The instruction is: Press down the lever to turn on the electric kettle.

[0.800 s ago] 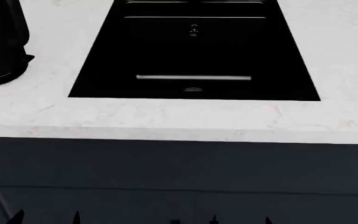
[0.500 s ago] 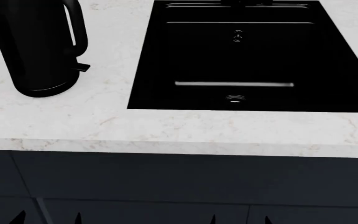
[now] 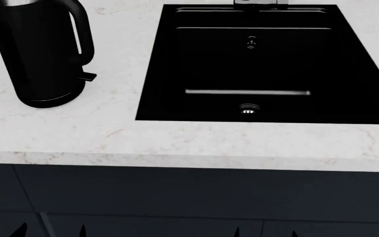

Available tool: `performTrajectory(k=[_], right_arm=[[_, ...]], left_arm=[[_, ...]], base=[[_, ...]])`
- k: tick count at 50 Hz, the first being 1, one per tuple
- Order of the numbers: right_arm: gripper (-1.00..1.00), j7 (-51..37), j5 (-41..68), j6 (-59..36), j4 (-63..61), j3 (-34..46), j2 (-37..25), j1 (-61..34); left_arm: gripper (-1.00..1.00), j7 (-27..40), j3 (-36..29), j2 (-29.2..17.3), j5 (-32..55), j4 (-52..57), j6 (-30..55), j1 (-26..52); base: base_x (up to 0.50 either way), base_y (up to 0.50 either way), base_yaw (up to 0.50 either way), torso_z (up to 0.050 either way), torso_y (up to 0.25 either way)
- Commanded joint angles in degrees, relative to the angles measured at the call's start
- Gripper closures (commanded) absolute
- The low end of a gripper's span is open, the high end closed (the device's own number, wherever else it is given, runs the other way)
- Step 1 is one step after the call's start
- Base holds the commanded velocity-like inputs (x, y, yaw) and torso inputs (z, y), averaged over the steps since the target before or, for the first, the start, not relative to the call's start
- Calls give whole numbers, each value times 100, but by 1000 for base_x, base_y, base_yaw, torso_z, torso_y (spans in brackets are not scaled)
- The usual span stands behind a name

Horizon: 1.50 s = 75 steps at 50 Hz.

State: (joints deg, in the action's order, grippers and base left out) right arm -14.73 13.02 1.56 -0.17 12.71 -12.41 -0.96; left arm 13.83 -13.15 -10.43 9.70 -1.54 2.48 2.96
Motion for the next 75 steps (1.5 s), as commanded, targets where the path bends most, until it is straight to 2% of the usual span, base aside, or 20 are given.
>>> performTrajectory(k=[1,27,65,69,75], right_arm=[[-100,54,-38,-29,-47,-20,15,7],[-100,-71,-48,10,-215,32,-57,90],[-100,-182,-113,-129,-431,218,-197,54],[-100,-160,-34,-313,-347,204,-203,-135],[-100,-429,-111,-1212,-1415,188,-409,-310]], left_arm=[[-100,-3,-6,-3,12,24,91,16],[-100,45,-19,-100,124,139,10,-50],[-100,108,-114,-184,155,29,-76,52],[-100,86,-55,-187,414,251,336,200],[-100,284,0,-306,597,1087,1248,537]], base=[[0,0,0,50,0],[0,19,0,49,0],[0,492,0,0,0],[0,0,0,0,0],[0,0,0,0,0]])
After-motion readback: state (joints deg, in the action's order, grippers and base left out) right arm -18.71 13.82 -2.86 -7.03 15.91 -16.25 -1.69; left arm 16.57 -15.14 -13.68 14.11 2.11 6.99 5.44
